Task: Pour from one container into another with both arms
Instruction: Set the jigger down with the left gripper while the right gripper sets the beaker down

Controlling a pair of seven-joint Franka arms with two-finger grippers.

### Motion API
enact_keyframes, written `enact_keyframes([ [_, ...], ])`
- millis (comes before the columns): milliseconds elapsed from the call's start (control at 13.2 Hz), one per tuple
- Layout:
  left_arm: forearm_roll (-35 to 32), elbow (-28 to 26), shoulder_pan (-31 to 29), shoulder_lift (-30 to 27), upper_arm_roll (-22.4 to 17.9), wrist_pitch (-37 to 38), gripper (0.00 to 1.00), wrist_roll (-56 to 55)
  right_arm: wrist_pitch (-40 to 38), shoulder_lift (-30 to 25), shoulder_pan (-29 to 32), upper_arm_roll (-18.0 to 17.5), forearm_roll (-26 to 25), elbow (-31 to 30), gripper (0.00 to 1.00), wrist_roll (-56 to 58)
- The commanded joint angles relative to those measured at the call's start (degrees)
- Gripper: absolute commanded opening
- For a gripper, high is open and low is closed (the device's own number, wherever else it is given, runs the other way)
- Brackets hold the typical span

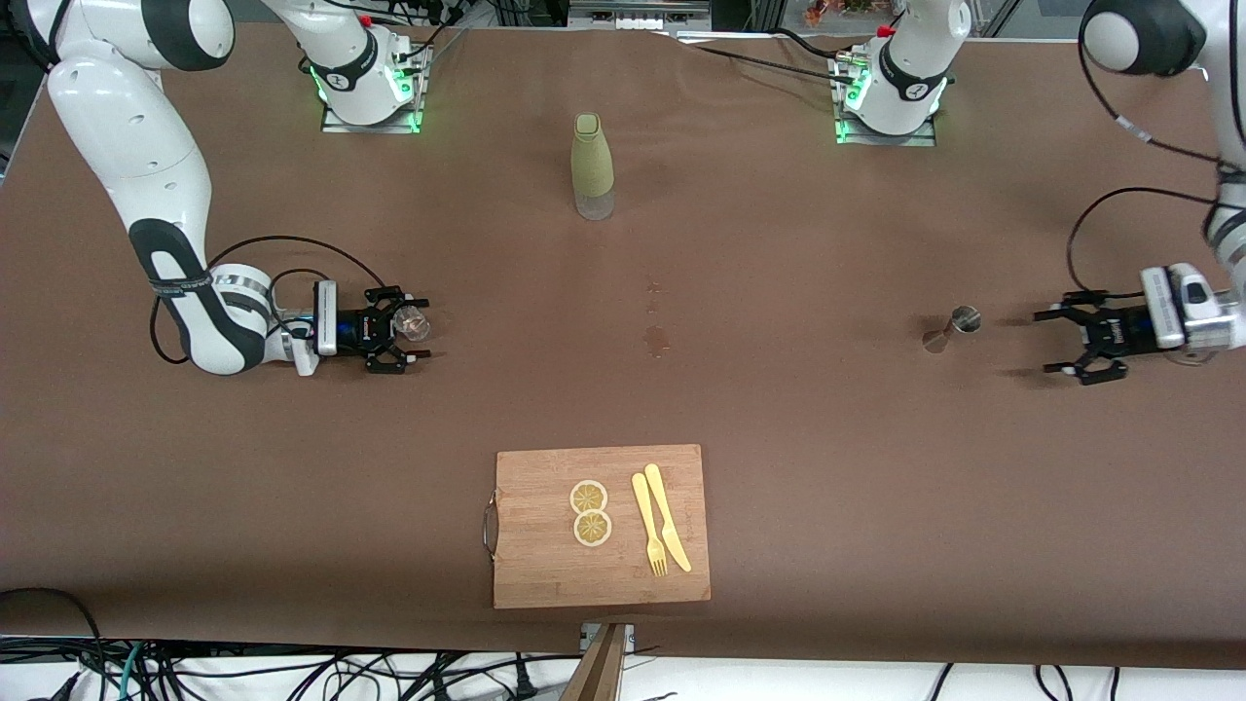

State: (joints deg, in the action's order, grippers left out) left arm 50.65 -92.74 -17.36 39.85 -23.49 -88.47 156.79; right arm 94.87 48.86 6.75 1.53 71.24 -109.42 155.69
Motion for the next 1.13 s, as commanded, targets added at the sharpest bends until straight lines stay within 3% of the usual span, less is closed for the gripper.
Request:
enact_keyframes([
  [0,-9.7,-3.0,0.6,-12.2,0.8,-8.2,1.00,0.9,-0.6,-2.1,-0.1,1.5,-0.6,-0.7,1.00,0.0],
  [151,-16.9,-4.0,0.8,-19.4,1.3,-11.4,1.00,-9.3,-1.3,-3.1,0.0,2.2,-1.7,-0.7,1.00,-1.2],
  [529,-40.4,-6.4,3.5,-36.6,7.1,-12.2,1.00,-47.9,-2.6,-7.8,0.3,3.3,-4.4,-0.4,1.00,-5.1],
  [756,-46.1,-7.7,6.3,-41.9,7.3,-11.6,1.00,-65.8,-2.6,-12.3,0.3,4.1,-7.9,0.0,1.00,-12.1],
  [1059,-50.7,-7.3,7.1,-45.3,10.3,-6.8,1.00,-89.0,-2.0,-20.8,0.5,4.0,-16.1,2.2,1.00,-28.6],
])
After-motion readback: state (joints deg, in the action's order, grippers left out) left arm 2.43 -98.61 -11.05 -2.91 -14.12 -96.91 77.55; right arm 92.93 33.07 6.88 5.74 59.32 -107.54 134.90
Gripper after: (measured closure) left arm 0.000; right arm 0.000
